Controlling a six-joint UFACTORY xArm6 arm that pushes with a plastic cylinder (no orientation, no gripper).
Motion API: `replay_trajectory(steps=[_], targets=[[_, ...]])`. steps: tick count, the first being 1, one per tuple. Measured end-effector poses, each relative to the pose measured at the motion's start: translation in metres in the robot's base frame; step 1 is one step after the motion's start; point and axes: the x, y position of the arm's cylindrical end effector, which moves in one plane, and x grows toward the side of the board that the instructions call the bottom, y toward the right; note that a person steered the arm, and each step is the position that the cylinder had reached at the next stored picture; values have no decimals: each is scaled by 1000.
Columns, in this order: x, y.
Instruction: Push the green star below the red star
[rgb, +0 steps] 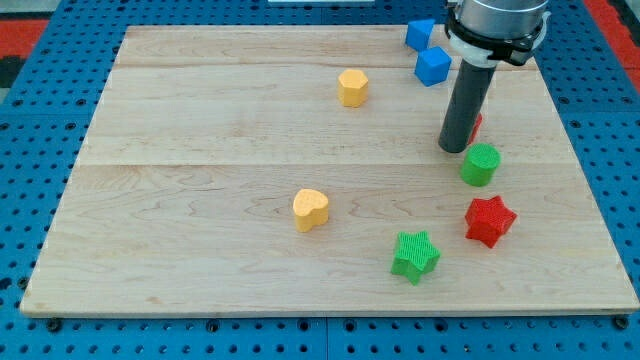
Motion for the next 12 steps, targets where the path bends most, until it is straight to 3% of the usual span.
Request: replay_trajectory(steps=[2, 3, 6, 8, 9, 12], targets=[[0, 16], [14, -24], [116, -135], [187, -98], [199, -72], [199, -75]])
